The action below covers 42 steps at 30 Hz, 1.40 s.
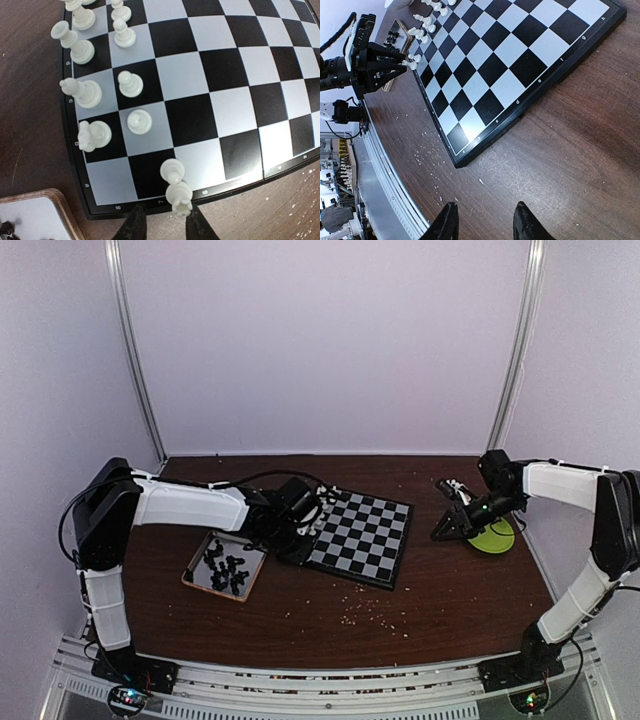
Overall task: Set up the chess pieces on the board
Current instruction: Move the rook to h1.
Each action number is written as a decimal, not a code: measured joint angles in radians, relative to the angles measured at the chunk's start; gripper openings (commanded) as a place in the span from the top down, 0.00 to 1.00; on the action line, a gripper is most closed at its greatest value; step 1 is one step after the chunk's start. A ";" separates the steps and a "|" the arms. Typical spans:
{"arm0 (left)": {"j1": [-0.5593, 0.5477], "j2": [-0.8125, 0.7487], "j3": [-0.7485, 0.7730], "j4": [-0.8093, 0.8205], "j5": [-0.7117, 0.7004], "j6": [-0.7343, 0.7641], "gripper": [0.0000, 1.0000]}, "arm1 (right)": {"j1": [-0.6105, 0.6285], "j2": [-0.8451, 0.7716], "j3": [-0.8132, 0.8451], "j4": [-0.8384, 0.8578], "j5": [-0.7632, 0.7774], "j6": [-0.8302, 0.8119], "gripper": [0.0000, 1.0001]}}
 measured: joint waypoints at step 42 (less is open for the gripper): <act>0.022 0.032 0.026 0.011 0.002 0.004 0.93 | -0.018 0.046 0.006 -0.007 -0.005 -0.003 0.64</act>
